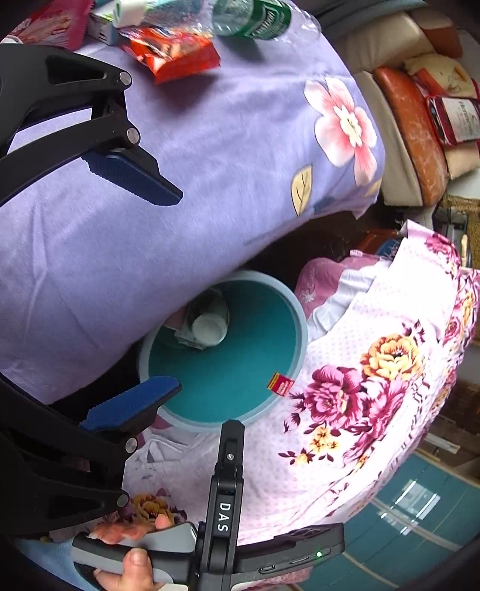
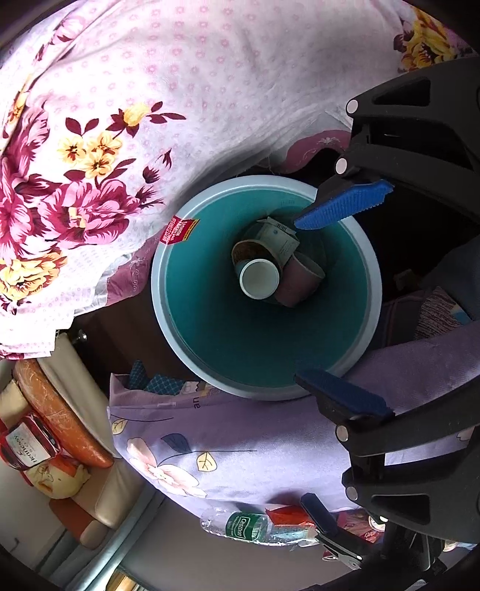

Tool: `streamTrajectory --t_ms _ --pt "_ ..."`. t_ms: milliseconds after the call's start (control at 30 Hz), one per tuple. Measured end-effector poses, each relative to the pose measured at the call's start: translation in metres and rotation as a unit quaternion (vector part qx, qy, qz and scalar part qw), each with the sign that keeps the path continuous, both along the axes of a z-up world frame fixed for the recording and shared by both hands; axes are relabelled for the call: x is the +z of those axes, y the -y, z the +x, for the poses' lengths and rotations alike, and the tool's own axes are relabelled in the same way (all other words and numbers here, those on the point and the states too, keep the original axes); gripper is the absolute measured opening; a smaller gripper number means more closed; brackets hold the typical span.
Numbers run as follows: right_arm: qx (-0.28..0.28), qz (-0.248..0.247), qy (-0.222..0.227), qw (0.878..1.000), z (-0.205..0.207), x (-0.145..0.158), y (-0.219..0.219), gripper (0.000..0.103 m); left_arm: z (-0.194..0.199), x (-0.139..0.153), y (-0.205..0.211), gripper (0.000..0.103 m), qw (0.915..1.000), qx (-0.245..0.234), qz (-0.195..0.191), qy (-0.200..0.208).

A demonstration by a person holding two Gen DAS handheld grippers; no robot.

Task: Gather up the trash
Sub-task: 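Return both grippers to the table and grasp the face mask with the right gripper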

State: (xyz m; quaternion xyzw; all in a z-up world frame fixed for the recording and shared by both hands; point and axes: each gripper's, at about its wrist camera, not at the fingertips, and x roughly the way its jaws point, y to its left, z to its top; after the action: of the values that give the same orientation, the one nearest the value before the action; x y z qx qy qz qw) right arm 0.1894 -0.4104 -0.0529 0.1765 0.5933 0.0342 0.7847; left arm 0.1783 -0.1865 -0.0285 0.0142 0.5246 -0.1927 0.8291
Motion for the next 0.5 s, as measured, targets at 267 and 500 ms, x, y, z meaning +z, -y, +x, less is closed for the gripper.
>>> streamTrajectory --t_ms 267,500 --pt "0.029 -0.013 0.003 1.0 -0.01 0.018 -0.037 0.077 -0.026 0.011 -0.053 0.094 0.9993 0.036 -0.001 0.007" --pt "0.078 -0.024 0.012 0.997 -0.021 0.039 -0.092 0.078 -0.052 0.029 -0.11 0.094 0.9974 0.068 0.005 0.024"
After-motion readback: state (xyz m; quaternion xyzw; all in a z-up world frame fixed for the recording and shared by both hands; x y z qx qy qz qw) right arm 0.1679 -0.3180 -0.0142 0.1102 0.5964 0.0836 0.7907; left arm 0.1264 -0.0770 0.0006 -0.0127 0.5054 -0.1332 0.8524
